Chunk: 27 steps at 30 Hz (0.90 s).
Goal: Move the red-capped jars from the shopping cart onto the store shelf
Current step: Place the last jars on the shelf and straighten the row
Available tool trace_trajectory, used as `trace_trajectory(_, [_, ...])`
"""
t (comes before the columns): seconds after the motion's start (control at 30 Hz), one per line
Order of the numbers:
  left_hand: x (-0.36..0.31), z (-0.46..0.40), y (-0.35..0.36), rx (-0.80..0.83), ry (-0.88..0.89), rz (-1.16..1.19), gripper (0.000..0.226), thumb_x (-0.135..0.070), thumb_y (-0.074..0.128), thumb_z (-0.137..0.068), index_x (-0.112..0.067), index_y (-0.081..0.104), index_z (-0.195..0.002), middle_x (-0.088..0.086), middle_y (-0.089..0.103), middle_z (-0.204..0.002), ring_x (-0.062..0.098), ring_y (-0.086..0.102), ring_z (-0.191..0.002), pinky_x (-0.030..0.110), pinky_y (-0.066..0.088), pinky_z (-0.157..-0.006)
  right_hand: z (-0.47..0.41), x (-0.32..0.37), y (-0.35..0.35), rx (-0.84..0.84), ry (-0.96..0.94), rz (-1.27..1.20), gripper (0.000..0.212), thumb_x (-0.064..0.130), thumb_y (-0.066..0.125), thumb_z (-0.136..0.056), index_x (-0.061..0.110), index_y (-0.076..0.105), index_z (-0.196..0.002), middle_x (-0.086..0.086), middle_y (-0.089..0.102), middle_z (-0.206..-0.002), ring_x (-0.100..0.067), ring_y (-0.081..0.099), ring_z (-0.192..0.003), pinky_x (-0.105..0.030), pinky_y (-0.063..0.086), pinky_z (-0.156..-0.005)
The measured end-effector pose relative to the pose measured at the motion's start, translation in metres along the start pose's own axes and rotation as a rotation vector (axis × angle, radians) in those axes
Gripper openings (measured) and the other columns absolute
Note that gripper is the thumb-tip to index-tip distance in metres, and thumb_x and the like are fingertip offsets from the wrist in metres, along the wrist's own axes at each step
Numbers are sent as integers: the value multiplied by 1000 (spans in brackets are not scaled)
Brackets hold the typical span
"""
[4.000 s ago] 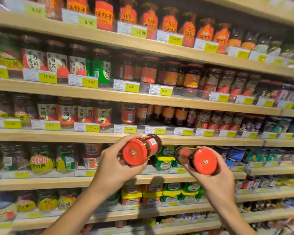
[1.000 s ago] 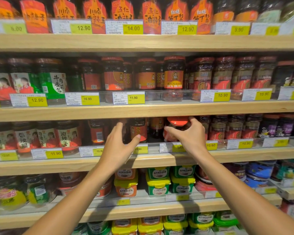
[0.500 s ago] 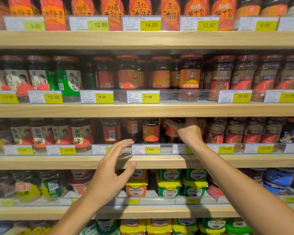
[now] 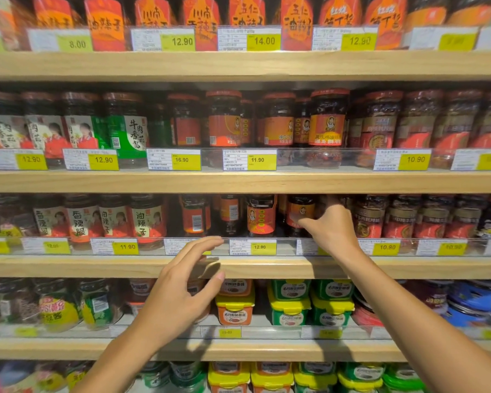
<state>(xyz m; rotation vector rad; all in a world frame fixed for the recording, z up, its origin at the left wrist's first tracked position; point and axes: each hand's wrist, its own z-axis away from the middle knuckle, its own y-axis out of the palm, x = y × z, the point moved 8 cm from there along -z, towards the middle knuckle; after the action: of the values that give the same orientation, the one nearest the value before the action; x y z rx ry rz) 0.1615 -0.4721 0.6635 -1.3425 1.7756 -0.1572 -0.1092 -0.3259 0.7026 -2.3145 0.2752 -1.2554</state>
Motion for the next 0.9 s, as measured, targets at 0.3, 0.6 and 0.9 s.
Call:
trace_trajectory(0.3, [4,0,-36,-38,16,16,45,-26,67,-93,-44,54,-132,-30,53,-134,-9,47,-128,9,35,-100,53,11,-27,-15,-171,-28,79,45,79,-80,16,45,-146,2,53,-145,-17,48,-135,-42,43,-111])
trace_trajectory(0.6, [-20,-28,-108,-113,142,9,41,-28,69,-90,-40,58,-128,-25,62,-125,-3,56,-122,20,43,-100,97,92,-54,-101,-368,-36,45,44,76,-81,32,67,-124,20,69,-117,3,61,-111,-23,50,-97])
trace_trajectory(0.9, [-50,-90,-158,-169,177,48,35,-25,69,-91,-29,62,-125,-19,64,-122,0,59,-114,29,49,-102,77,199,-52,-87,-530,-13,44,49,71,-86,32,64,-126,20,68,-117,-2,63,-110,-35,52,-97])
